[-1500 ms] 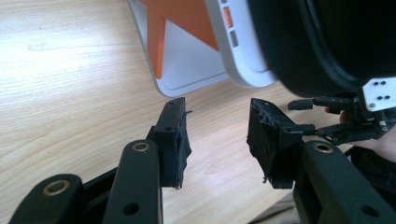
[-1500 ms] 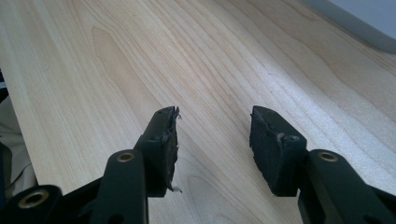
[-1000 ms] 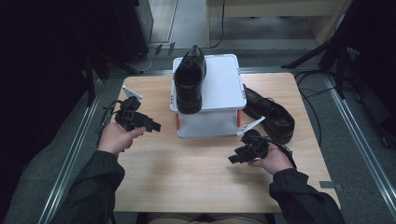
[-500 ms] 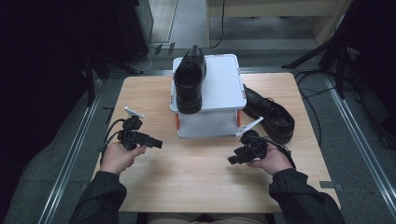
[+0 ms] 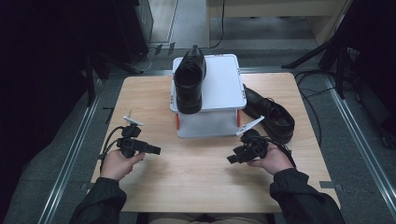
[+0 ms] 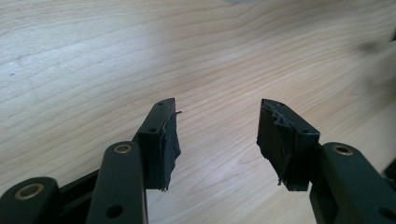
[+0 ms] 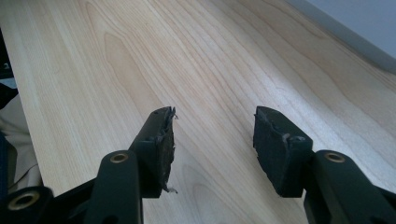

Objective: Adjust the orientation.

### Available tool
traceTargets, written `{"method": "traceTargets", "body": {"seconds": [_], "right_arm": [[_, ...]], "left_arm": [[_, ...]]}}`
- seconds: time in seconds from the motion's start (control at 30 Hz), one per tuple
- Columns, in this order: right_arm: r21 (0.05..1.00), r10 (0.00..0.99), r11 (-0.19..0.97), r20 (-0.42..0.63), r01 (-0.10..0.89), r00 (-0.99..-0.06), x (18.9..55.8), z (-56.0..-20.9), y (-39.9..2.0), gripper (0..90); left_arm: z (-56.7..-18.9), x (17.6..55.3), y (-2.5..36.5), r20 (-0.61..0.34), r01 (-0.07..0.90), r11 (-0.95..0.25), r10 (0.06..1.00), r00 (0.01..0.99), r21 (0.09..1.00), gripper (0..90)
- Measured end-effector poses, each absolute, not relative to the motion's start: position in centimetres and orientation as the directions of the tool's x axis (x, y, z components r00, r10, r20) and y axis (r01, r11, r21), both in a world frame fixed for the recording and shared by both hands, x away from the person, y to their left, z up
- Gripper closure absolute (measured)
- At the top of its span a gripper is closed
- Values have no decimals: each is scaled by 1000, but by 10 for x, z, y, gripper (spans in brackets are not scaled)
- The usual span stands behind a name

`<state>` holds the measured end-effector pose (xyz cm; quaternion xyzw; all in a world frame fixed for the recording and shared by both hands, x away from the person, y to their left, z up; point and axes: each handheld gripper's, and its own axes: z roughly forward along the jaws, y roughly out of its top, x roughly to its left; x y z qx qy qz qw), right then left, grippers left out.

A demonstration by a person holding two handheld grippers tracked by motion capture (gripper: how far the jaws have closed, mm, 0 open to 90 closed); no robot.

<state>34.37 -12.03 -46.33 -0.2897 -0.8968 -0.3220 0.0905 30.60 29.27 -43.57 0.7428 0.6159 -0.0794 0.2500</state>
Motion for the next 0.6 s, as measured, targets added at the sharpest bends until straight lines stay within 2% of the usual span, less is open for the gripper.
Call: {"method": "traceTargets", "body": {"seconds": [0.33, 0.6], "right_arm": [[540, 489, 578, 371, 612, -789, 342, -460, -139, 485], [550, 529, 551, 351, 628, -772, 351, -441, -161, 485]], "left_arm": [[-441, 309, 296, -443, 952, -129, 862, 247, 279, 472], [-440, 316, 287, -441, 940, -178, 847, 298, 293, 459]]}}
